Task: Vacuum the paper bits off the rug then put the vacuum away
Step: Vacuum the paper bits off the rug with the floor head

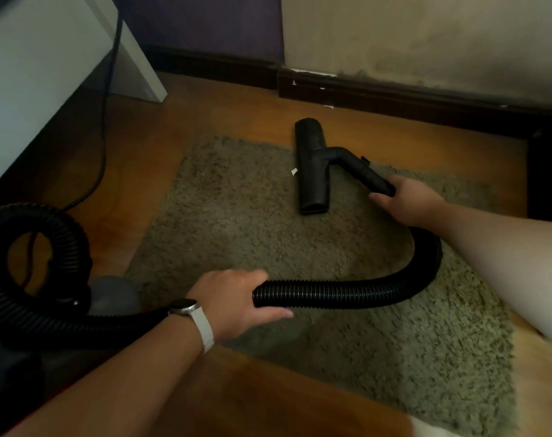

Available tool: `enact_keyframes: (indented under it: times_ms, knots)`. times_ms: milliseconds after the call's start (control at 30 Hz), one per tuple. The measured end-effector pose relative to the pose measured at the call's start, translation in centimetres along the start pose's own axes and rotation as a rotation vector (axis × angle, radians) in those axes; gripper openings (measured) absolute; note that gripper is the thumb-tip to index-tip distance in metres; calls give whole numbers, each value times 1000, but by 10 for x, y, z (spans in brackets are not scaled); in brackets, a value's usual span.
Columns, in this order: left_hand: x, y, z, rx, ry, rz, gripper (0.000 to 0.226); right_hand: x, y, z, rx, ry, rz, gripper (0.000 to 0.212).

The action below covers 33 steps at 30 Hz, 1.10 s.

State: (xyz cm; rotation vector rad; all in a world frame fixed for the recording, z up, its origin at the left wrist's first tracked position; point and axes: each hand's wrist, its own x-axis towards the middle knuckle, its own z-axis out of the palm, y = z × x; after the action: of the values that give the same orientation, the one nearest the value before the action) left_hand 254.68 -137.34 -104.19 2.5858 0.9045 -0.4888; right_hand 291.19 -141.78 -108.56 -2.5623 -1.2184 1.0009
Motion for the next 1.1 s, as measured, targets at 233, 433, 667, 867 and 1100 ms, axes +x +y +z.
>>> enact_keyframes:
  times_ms: [233, 433, 667, 867, 1100]
  knots:
    - [3, -3, 0, 18, -20, -26, 61, 14, -15, 14, -47, -26, -77, 45]
    - [4, -6, 4, 33, -30, -35, 61, 19, -22, 15, -61, -45, -126, 48]
    - [5, -10, 3, 28, -36, -23, 61, 20, -41, 18, -171, -68, -189, 43]
    - [8, -11, 3, 24, -37, -35, 60, 19, -27, 12, -114, -31, -124, 51]
    - [10, -7, -1, 22, -14, -39, 60, 9, -2, -2, -99, 25, -47, 44]
